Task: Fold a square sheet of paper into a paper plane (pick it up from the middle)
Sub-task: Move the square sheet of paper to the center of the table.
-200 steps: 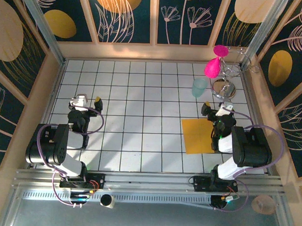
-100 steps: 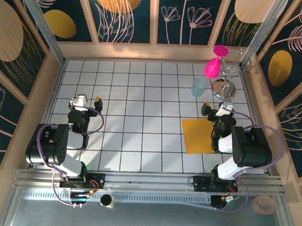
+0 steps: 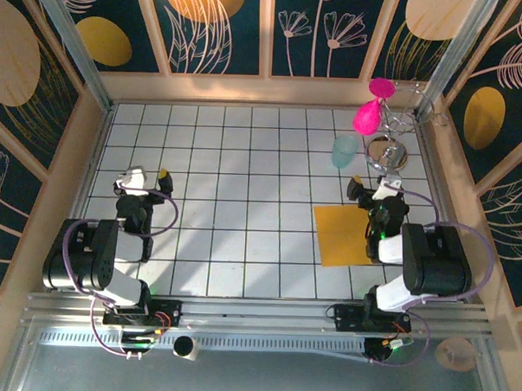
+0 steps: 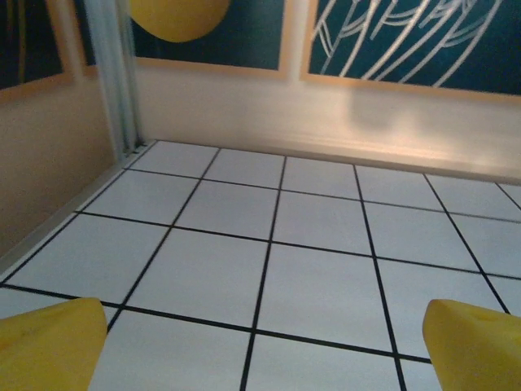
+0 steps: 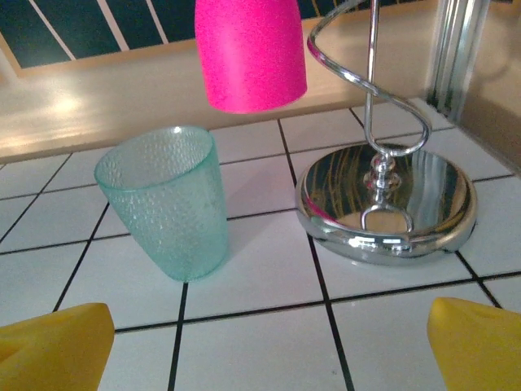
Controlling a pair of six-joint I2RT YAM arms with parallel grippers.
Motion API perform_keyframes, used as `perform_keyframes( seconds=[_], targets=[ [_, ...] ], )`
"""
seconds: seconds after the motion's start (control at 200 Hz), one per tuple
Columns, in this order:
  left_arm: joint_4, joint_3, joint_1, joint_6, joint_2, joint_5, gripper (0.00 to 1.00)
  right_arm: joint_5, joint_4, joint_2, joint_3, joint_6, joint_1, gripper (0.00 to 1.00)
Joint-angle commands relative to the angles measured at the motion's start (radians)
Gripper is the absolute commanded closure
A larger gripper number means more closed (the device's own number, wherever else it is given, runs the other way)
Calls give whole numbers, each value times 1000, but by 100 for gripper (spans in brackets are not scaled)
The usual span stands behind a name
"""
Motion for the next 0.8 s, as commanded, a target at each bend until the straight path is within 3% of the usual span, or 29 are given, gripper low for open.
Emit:
perform_keyframes(
  seconds=[0.0,0.08,0.23,0.35,0.445,0.541,0.791],
  targets=[
    [-72,15,7,-35,-121,-83,1,59,-182,-103,88,-47,38,1],
    [-248,78,7,-65,-215,-110,1,100,-297,-159,141,-17,73,1],
    [-509,203,7,-261,-331,-108,1,142,-617,-227,283,147,121,1],
    [-697,312,7,-371,-358,-48,1,70,-932,-220,439,279,128,1],
    [-754,351,7,-468,-353,2,1,50,-1064,-217,480,370,135,1],
    [-762,378,7,-476,-326,97,1,93,-1257,-207,526,534,129,1],
    [-763,480,7,-537,-170,401,1,-134,-1463,-181,501,687,125,12]
  ],
)
